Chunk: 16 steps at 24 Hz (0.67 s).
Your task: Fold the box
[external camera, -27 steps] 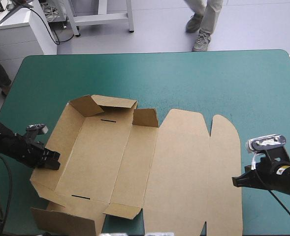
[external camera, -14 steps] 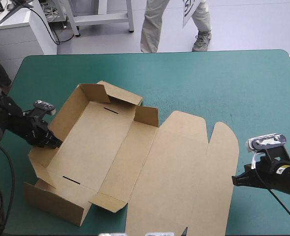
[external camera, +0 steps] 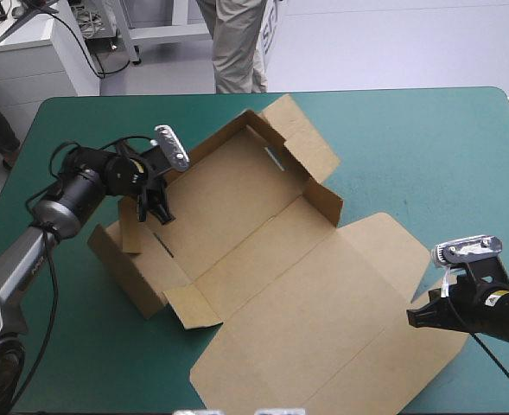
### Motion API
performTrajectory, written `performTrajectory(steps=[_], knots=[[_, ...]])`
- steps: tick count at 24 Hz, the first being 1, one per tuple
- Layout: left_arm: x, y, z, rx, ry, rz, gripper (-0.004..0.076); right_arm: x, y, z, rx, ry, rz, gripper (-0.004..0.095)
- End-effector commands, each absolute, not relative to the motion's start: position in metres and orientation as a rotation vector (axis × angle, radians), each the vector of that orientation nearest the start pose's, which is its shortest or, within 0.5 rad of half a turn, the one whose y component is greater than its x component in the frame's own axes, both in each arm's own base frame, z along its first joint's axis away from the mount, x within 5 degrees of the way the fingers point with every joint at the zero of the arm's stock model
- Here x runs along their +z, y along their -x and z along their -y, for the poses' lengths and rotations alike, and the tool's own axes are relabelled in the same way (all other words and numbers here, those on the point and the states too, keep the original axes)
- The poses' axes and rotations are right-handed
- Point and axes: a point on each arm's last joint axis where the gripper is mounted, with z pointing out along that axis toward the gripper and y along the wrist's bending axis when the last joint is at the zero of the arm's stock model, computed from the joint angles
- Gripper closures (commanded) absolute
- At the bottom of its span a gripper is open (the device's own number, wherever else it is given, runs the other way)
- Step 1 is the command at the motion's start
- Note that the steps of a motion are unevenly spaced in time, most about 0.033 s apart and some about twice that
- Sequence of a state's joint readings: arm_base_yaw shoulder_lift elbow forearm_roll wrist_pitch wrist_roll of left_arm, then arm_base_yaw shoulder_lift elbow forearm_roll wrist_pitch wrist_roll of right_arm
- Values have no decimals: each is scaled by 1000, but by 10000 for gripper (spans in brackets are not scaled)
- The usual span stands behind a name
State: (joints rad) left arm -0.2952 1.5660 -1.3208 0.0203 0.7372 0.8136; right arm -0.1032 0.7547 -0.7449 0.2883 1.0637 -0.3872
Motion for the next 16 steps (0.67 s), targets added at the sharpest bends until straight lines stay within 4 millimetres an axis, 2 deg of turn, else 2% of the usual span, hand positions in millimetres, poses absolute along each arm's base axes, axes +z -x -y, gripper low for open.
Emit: performTrajectory(steps=[1, 7, 10, 15, 16], knots=[[356, -327, 135, 367, -1329, -1746, 732, 322, -123, -11, 183, 264, -2434, 927], [355, -317, 189, 481, -1444, -1488, 732, 322, -122, -12, 198, 261, -2443, 927], [356, -314, 201, 542, -1436, -1439, 732, 321, -122, -12, 199, 262, -2446, 927], [372, -296, 224, 749, -1229, -1383, 732, 322, -122, -12, 218, 235, -2447, 927], [373, -292, 230, 770, -1239, -1346, 732, 322, -122, -12, 218, 235, -2447, 927]])
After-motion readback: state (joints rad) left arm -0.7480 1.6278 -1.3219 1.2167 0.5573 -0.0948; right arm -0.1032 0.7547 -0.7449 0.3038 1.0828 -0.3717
